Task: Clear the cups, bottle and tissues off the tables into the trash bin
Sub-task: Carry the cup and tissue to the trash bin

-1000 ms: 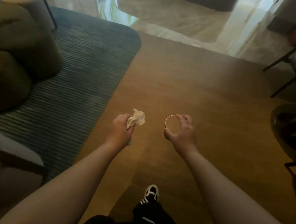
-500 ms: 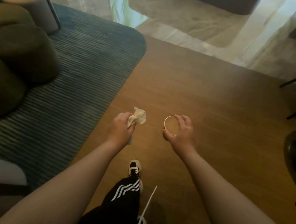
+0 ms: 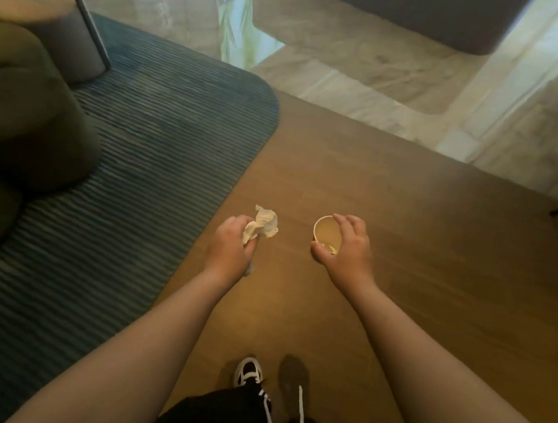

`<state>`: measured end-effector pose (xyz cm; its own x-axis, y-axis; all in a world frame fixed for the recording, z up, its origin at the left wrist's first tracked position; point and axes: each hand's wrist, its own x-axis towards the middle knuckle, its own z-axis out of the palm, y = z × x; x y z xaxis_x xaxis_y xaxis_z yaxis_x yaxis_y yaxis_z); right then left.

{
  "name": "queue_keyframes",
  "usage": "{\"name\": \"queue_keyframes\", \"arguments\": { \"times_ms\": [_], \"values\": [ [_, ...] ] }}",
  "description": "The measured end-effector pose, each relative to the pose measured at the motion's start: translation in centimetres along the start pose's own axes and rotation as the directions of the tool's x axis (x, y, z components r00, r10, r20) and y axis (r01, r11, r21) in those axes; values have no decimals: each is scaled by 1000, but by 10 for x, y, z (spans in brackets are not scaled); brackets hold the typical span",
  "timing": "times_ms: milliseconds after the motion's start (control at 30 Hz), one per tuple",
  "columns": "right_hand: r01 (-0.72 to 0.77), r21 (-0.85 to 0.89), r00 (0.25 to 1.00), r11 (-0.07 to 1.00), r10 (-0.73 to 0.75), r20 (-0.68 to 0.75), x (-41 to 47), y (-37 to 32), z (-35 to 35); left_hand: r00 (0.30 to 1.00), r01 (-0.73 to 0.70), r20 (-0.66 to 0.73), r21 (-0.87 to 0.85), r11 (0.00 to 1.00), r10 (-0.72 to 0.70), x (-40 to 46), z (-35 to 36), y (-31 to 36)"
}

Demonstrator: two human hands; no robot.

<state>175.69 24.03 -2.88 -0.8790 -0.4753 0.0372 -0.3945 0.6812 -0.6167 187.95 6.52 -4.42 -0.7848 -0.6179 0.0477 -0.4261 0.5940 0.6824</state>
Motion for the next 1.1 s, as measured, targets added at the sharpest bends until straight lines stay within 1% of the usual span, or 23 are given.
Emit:
{"name": "queue_keyframes", "arguments": {
  "times_ms": [167, 400, 600, 733, 900, 1000, 1100],
  "values": [
    [-35, 26, 999, 999, 35, 2, 71, -1, 1, 1000, -17, 2, 5, 1000, 17, 81, 9, 14],
    [-63, 23, 998, 998, 63, 4, 174, 21, 0, 1000, -22, 19, 34, 999, 21, 185, 41, 32],
    [-17, 38, 1000, 999, 17, -2, 295, 49, -13, 1000, -10, 9, 18, 1000, 9, 290, 84, 58],
    [16, 19, 1000, 1000, -16, 10, 393, 69, -36, 999, 2, -38, 40, 999, -1, 378, 105, 91],
    [45, 4, 998, 999, -45, 38, 493, 86, -57, 996, 3, -91, 60, 998, 3, 471, 125, 128],
    [54, 8, 997, 999, -54, 56, 543, 92, -57, 996, 15, -93, 70, 997, -8, 513, 138, 137],
    [64, 12, 995, 998, -65, 79, 593, 97, -51, 994, 60, -91, 70, 996, -54, 557, 151, 137]
  ]
}}
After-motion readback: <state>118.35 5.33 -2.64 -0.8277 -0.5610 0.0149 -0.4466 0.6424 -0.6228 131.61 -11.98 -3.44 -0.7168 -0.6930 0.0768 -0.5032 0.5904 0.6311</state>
